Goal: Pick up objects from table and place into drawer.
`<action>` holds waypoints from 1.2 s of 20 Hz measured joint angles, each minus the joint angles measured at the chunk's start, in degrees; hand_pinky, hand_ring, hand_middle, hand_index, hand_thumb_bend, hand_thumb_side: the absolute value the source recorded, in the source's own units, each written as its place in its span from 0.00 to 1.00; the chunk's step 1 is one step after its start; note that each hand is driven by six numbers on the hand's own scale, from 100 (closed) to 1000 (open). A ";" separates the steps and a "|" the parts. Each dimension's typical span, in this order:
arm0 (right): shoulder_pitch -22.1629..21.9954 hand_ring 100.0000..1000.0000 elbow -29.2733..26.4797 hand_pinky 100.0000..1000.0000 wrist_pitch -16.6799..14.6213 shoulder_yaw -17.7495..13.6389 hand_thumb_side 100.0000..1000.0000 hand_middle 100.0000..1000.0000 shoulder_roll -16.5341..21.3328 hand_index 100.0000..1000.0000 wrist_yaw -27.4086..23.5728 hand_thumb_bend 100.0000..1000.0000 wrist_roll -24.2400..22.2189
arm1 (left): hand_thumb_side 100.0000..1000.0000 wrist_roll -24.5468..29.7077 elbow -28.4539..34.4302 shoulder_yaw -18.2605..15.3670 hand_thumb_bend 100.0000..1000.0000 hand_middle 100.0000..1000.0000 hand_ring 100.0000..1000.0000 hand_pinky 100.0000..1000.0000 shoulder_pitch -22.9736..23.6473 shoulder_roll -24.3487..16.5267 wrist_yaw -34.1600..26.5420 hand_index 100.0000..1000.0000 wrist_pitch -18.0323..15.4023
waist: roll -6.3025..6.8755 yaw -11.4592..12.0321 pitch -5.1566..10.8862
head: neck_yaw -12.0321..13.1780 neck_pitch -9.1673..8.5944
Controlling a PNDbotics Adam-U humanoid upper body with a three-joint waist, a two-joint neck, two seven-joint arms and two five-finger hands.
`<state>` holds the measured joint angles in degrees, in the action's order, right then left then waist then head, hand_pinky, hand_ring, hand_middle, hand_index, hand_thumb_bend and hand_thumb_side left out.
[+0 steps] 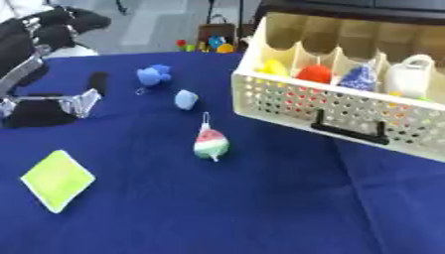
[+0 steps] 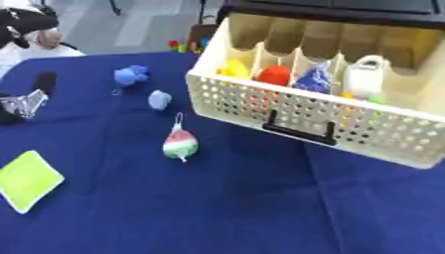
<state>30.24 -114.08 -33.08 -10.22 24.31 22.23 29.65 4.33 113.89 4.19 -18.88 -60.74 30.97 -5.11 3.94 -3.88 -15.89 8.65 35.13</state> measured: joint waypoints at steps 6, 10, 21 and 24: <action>0.00 0.55 0.00 0.51 -0.11 0.32 0.66 0.54 0.00 0.71 -0.33 0.00 -0.38 | 0.59 5.51 -0.62 3.37 0.14 0.87 0.86 0.66 -2.64 -3.95 -0.07 0.99 0.66 | 0.21 -0.24 0.07 | 0.53 -0.02; 0.01 0.55 0.00 0.51 -0.10 0.36 0.66 0.54 0.00 0.70 -0.55 0.00 -0.52 | 0.84 9.14 -4.10 5.72 0.26 0.91 0.89 0.69 -5.26 -4.39 0.88 1.00 0.78 | 0.30 -0.58 0.07 | 1.05 -0.05; 0.02 0.55 0.00 0.52 0.04 0.71 0.66 0.53 -0.08 0.70 -0.64 0.00 -0.76 | 1.00 18.24 -11.77 11.62 0.41 0.92 0.90 0.72 -11.17 -3.69 2.17 1.00 -3.21 | 0.60 -0.96 0.03 | 1.82 -0.51; 0.02 0.55 0.00 0.52 0.07 0.71 0.66 0.53 -0.16 0.70 -0.65 0.00 -0.79 | 1.00 20.76 -12.43 12.64 0.39 0.92 0.90 0.71 -12.45 -2.94 0.62 1.00 -3.18 | 0.59 -1.02 0.03 | 1.96 -0.54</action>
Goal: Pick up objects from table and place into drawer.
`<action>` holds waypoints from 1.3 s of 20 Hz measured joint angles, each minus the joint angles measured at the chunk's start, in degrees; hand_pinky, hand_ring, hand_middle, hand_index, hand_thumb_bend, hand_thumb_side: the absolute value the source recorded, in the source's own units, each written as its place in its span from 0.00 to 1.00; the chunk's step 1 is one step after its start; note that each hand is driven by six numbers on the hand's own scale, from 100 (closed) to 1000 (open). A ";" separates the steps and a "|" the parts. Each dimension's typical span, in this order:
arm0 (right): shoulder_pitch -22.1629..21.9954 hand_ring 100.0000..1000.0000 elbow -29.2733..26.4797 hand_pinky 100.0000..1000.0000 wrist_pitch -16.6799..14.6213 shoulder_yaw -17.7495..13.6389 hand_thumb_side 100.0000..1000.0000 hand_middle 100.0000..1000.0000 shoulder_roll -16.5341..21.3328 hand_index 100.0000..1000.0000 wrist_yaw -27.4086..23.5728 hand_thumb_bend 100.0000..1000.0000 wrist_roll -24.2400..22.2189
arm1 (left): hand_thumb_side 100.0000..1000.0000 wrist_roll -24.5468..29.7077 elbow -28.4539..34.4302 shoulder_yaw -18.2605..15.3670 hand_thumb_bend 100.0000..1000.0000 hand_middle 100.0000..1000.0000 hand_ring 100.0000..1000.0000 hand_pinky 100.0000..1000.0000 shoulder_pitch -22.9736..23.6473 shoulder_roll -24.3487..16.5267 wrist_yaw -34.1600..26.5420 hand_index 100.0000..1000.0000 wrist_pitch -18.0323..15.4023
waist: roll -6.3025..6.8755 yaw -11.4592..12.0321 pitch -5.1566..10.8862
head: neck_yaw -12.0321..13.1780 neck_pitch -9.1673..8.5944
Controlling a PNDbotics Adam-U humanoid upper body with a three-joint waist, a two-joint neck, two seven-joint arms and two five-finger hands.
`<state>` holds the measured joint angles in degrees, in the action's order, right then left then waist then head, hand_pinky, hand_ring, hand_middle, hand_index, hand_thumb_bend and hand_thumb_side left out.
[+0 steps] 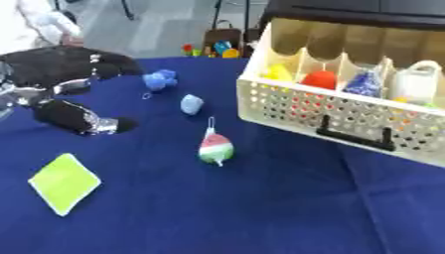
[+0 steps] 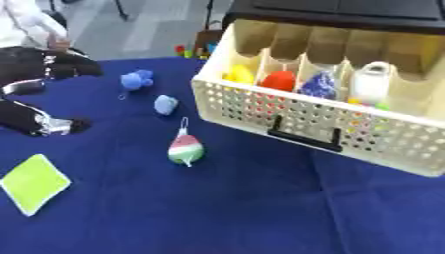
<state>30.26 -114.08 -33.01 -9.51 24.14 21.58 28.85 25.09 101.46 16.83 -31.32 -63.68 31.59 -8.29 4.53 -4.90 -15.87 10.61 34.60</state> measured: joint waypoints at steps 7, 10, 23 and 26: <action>0.00 0.55 0.00 0.52 0.07 0.02 0.66 0.53 -0.11 0.70 -0.02 0.00 -0.07 | 1.00 6.18 -1.58 1.15 0.44 0.94 0.92 0.73 -3.24 1.24 -2.73 1.00 2.15 | 0.15 -0.08 0.00 | 0.28 -0.42; -0.02 0.55 0.00 0.52 0.08 0.04 0.66 0.53 -0.11 0.70 -0.03 0.00 -0.08 | 1.00 8.77 -3.89 1.18 0.43 0.95 0.92 0.74 -5.58 2.45 -1.82 1.00 2.90 | 0.27 -0.20 0.00 | 0.39 -0.46; -0.05 0.55 0.00 0.52 0.15 0.36 0.66 0.52 -0.15 0.70 -0.03 0.00 0.00 | 1.00 14.10 -14.78 2.43 0.49 0.96 0.92 0.74 -12.65 8.96 2.42 1.00 0.71 | 0.64 -1.13 -0.38 | 1.31 -1.03; -0.04 0.55 0.00 0.52 0.16 0.38 0.66 0.52 -0.17 0.70 -0.04 0.00 -0.01 | 1.00 12.97 -18.48 2.42 0.47 0.95 0.92 0.73 -14.50 11.23 4.60 1.00 0.38 | 0.64 -1.49 -0.47 | 1.74 -1.46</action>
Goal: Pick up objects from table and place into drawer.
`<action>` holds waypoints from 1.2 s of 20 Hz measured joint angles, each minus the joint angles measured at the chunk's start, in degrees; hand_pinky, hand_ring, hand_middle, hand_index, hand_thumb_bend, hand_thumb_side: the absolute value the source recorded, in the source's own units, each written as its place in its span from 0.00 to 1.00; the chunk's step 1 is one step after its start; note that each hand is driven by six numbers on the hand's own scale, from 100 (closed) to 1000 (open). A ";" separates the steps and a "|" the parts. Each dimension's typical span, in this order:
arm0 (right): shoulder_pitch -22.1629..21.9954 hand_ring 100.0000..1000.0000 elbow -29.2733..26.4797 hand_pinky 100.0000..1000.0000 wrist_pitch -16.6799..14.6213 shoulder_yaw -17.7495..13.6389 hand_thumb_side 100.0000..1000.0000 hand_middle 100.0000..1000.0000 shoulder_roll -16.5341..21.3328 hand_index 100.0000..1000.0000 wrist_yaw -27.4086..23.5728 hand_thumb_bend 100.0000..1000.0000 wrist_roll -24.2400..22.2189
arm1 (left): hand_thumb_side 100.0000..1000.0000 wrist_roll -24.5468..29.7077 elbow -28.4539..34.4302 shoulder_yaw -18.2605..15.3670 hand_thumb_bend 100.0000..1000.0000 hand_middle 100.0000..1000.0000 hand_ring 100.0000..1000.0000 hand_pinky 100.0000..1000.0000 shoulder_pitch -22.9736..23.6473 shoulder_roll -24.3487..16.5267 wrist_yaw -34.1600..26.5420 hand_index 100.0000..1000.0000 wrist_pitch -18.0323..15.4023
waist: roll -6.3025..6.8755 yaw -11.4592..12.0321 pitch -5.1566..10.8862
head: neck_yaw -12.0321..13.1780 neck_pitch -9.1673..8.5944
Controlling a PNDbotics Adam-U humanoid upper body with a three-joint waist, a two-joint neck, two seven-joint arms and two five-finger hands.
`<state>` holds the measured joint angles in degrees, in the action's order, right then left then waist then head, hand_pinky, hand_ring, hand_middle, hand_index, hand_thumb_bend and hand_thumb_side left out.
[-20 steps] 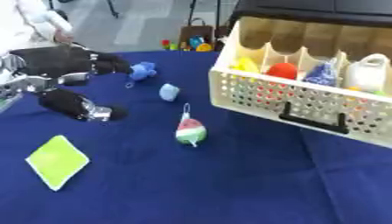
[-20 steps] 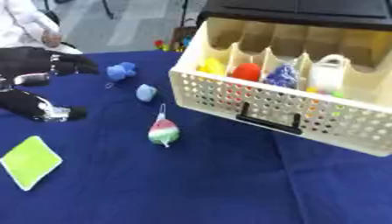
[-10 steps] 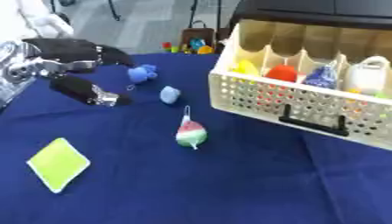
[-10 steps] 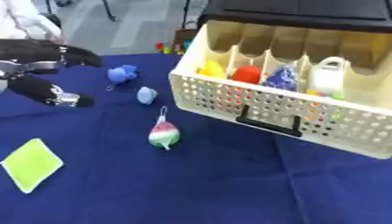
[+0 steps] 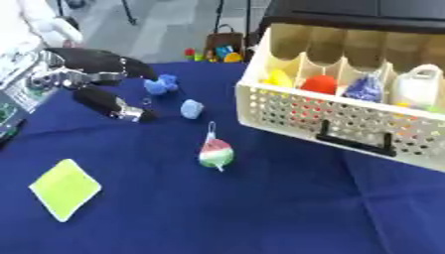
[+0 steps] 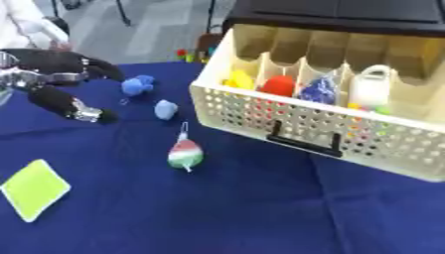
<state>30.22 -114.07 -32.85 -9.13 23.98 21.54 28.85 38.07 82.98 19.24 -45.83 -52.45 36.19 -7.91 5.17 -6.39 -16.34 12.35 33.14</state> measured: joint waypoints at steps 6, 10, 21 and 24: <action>0.04 0.55 0.00 0.52 0.00 0.25 0.66 0.52 -0.02 0.70 -0.01 0.00 0.00 | 1.00 -3.42 -6.89 -0.06 0.44 0.93 0.90 0.71 -2.68 3.71 3.43 1.00 -2.16 | 0.05 -0.40 -0.58 | 0.58 -0.55; 0.13 0.55 0.00 0.53 0.01 0.30 0.66 0.51 -0.04 0.70 -0.01 0.00 0.01 | 0.99 -5.36 -10.13 -0.31 0.44 0.91 0.89 0.69 -3.84 5.63 4.75 1.00 -3.11 | 0.18 -0.89 -1.09 | 0.86 -0.93; 0.79 0.54 0.00 0.53 0.04 0.31 0.69 0.51 -0.39 0.70 -0.01 0.00 0.45 | 0.95 -9.01 -18.43 -1.76 0.42 0.84 0.84 0.61 -5.41 10.20 6.29 0.99 -4.21 | 0.34 -1.93 -2.43 | 1.90 -1.75; 1.02 0.54 0.00 0.53 -0.03 0.32 0.69 0.51 -0.52 0.70 -0.01 0.00 0.56 | 0.93 -9.65 -19.88 -1.86 0.38 0.83 0.81 0.58 -5.82 11.06 6.29 0.97 -4.35 | 0.36 -2.27 -2.70 | 2.21 -2.02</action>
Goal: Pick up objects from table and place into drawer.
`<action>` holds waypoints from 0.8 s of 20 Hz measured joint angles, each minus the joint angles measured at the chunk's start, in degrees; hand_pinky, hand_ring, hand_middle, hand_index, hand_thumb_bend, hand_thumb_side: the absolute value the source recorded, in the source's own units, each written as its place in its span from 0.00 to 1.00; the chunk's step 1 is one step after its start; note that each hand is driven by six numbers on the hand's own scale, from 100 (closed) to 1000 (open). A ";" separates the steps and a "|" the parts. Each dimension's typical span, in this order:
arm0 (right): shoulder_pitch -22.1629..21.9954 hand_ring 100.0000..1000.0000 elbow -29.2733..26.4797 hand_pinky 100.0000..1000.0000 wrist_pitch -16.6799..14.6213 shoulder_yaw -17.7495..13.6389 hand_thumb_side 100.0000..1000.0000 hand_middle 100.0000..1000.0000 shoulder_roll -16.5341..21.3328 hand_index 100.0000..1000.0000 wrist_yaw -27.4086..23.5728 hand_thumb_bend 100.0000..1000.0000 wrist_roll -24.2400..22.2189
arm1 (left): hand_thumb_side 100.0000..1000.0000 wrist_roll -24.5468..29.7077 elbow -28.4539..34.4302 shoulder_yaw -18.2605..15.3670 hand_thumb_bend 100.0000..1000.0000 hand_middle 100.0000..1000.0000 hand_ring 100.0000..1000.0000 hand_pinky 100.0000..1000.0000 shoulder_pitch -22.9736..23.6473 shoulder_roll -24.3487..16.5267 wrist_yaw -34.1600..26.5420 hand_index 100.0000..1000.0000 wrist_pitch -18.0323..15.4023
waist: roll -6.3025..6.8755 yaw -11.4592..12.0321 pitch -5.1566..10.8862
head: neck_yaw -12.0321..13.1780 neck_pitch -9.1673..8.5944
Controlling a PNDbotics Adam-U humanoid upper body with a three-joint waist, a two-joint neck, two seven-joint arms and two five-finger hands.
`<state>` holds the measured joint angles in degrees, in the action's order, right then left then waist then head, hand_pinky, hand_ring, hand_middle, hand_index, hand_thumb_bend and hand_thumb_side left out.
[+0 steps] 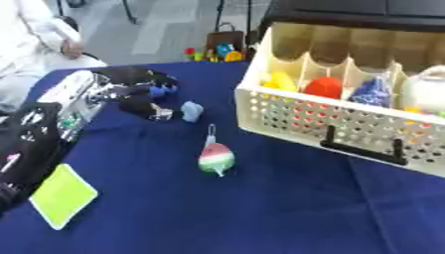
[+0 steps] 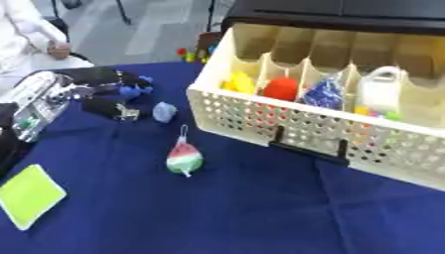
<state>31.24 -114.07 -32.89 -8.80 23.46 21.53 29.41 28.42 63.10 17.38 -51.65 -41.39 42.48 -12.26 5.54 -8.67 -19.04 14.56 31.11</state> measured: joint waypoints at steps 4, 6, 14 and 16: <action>0.00 0.54 0.00 0.53 0.05 0.00 0.69 0.51 -0.01 0.70 0.00 0.00 0.29 | 0.92 -0.27 -1.15 -0.14 0.37 0.83 0.80 0.57 -0.38 0.67 -0.06 0.97 -0.45 | 0.00 -0.19 -0.16 | 0.32 -0.02; 0.00 0.54 0.00 0.53 0.12 0.00 0.69 0.51 -0.01 0.70 0.00 0.00 0.40 | 0.92 -0.30 -1.38 -0.27 0.37 0.83 0.80 0.57 -0.39 0.67 -0.07 0.97 -0.68 | 0.00 -0.19 -0.17 | 0.36 -0.02; 0.03 0.54 0.00 0.53 0.30 0.00 0.69 0.50 -0.28 0.69 0.00 0.00 0.79 | 0.91 -0.49 -3.11 -0.63 0.33 0.78 0.71 0.51 -1.36 2.44 -0.44 0.97 -0.62 | 0.31 -0.85 -0.77 | 0.99 -0.51; 0.04 0.54 0.00 0.53 0.35 0.00 0.68 0.51 -0.52 0.69 0.00 0.00 0.92 | 0.91 -0.68 -3.71 -0.64 0.33 0.77 0.71 0.51 -1.42 2.86 -0.36 0.96 -0.43 | 0.36 -0.90 -0.82 | 1.11 -0.56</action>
<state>31.28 -114.07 -32.54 -8.80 22.94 21.53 30.33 27.74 59.39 16.75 -53.07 -38.53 42.12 -12.69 5.89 -9.57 -19.86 15.67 30.56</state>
